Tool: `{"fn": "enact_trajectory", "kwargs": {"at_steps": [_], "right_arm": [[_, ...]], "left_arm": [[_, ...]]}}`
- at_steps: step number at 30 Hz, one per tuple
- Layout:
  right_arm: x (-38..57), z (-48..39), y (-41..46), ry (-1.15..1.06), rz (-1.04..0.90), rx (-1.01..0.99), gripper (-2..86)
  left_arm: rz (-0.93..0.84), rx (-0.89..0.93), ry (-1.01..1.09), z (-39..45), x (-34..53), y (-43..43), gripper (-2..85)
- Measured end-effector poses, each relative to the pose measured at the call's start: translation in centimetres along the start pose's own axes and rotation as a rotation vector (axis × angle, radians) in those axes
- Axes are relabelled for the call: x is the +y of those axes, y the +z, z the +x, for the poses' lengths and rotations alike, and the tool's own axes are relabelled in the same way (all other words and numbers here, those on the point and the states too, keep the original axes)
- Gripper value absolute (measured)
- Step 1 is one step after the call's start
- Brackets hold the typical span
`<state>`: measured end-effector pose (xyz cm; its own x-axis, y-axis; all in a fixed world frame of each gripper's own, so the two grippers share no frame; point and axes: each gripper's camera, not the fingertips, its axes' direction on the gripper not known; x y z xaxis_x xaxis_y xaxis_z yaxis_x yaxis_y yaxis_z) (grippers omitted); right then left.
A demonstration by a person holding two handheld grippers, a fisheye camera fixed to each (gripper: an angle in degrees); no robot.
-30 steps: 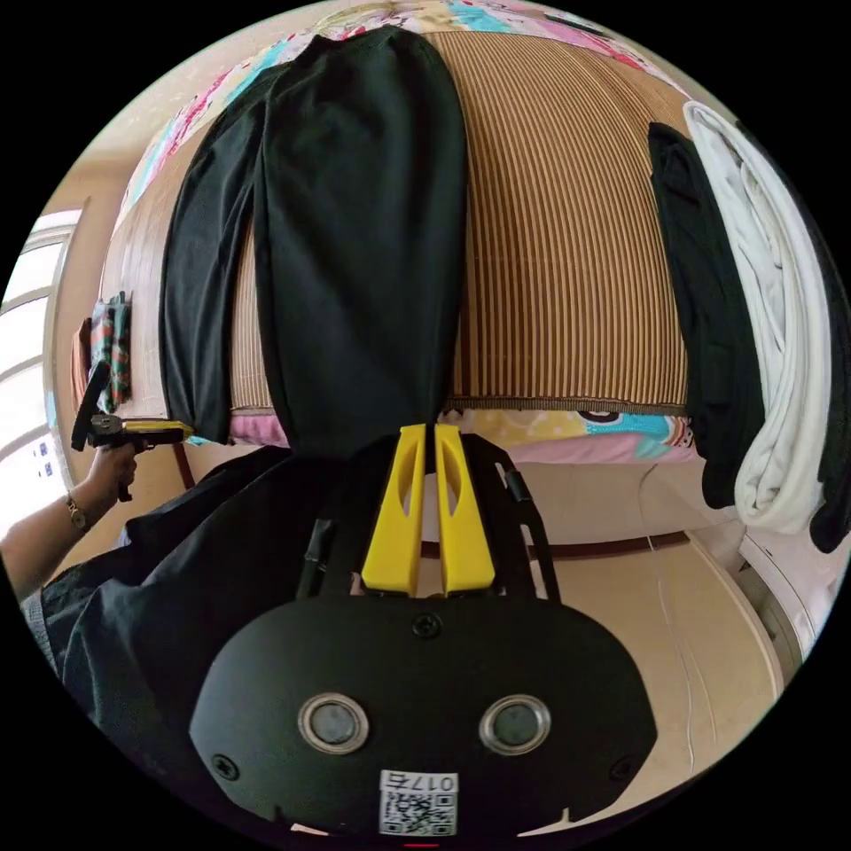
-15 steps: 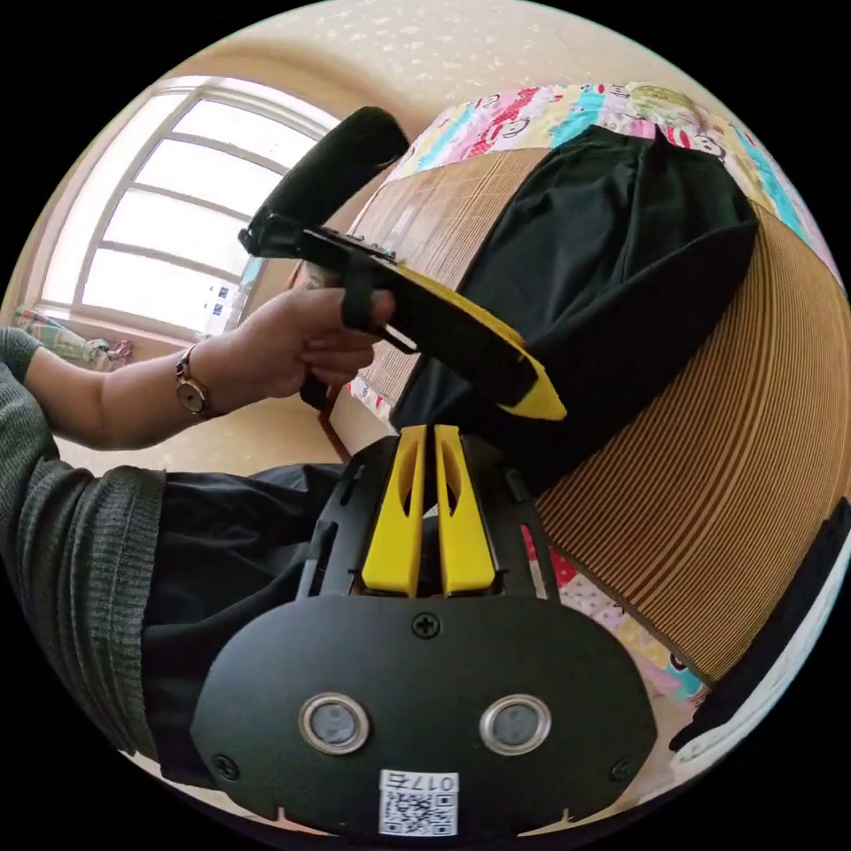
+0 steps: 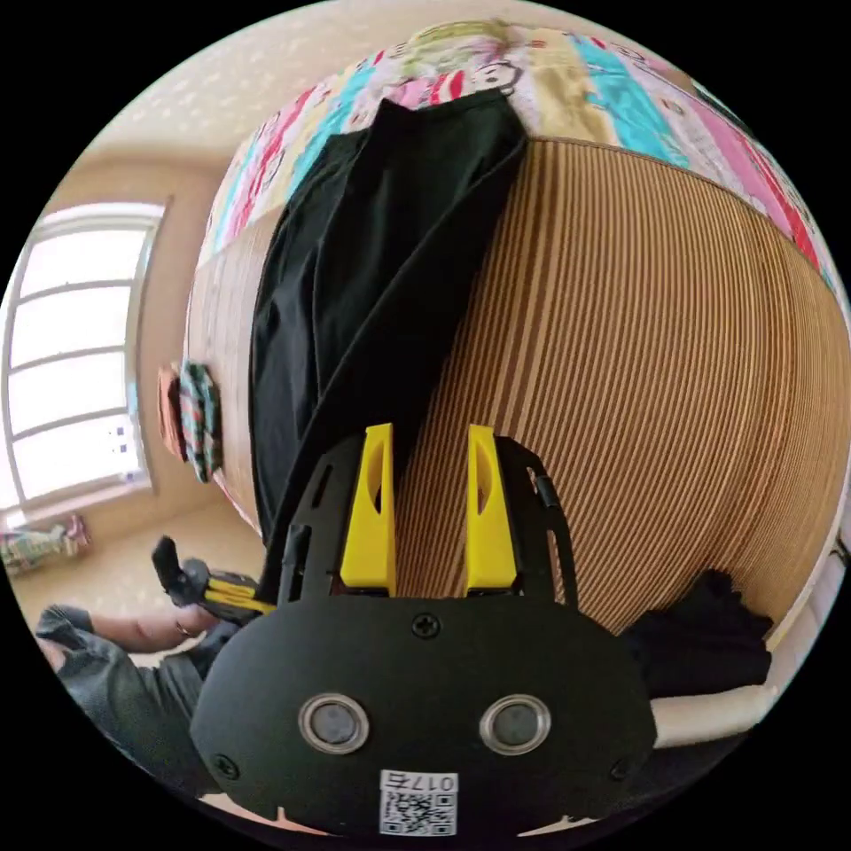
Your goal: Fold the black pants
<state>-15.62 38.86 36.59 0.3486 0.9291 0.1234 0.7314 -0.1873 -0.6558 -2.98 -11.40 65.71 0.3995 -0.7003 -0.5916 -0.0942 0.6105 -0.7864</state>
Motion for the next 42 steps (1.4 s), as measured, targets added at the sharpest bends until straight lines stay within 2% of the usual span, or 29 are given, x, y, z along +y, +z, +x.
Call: {"fn": "enact_trajectory", "kwargs": {"at_steps": [1,3,6,8,11,13,15,16,18,20,22,24,26,28,30,32,35,37,40,42], "right_arm": [[-2.4,2.2,-0.1,0.142,0.077,-0.085,12.9],[-4.6,4.1,0.1,0.283,0.213,-0.207,13.5],[-6.5,4.5,1.5,0.394,0.389,-0.314,13.5],[-7.7,3.4,2.3,0.41,0.428,-0.253,12.8],[-10.4,0.1,3.1,0.396,0.368,0.045,8.8],[-12.0,-3.8,3.4,0.326,0.337,0.319,3.8],[-12.4,-7.8,3.6,0.243,0.366,0.481,2.5],[-11.7,-10.9,3.5,0.166,0.442,0.514,1.8],[-10.6,-15.9,3.5,0.029,0.525,0.466,1.3],[-10.0,-21.7,4.7,-0.143,0.533,0.425,1.0],[-9.8,-29.5,7.1,-0.359,0.499,0.348,0.9],[-10.5,-33.6,9.5,-0.462,0.46,0.259,0.9],[-12.3,-35.3,12.6,-0.456,0.359,0.139,1.0],[-13.2,-35.0,15.5,-0.368,0.267,0.039,1.0],[-11.6,-33.7,15.8,-0.343,0.291,0.002,1.1],[-8.6,-31.5,15.8,-0.379,0.294,-0.002,1.5],[-1.3,-25.7,16.9,-0.421,0.223,0.072,3.2],[5.4,-19.6,18.7,-0.355,0.113,0.107,4.9],[13.5,-13.7,20.7,-0.22,0.002,0.027,7.0],[18.0,-12.0,21.4,-0.16,0.0,-0.038,7.9]], "left_arm": [[0.003,0.003,0.001,0.1,0.0,0.1,-0.9],[0.021,0.014,-0.008,0.2,0.3,0.3,-0.9],[0.042,0.042,-0.034,0.1,0.4,0.2,-0.9],[0.044,0.05,-0.029,0.1,0.3,0.2,-0.9],[0.044,0.027,-0.028,0.1,0.0,0.3,-0.9],[0.064,0.007,-0.028,0.0,0.1,0.2,-0.9],[0.101,0.054,-0.042,-0.4,0.8,-0.2,-0.9],[0.12,0.081,-0.046,-0.5,1.2,-0.5,-0.9],[0.216,0.185,-0.071,-1.6,4.0,-2.3,-0.9],[0.277,0.208,-0.12,-2.8,6.8,-4.0,-0.9],[0.326,0.182,-0.199,-4.4,9.6,-5.8,-0.8],[0.387,0.118,-0.298,-6.8,12.6,-8.1,-0.7],[0.373,0.063,-0.363,-9.0,13.6,-8.6,-0.5],[0.292,0.012,-0.427,-11.4,13.7,-8.0,-0.1],[0.272,-0.047,-0.456,-13.7,14.3,-7.5,0.7],[0.265,-0.029,-0.457,-14.7,14.6,-7.3,1.0],[0.273,0.026,-0.441,-15.2,15.1,-7.1,1.3],[0.269,0.04,-0.418,-15.0,15.3,-7.2,1.3],[0.242,0.05,-0.38,-14.5,15.5,-7.7,1.2],[0.195,0.038,-0.326,-13.8,15.5,-8.0,0.8]]}}
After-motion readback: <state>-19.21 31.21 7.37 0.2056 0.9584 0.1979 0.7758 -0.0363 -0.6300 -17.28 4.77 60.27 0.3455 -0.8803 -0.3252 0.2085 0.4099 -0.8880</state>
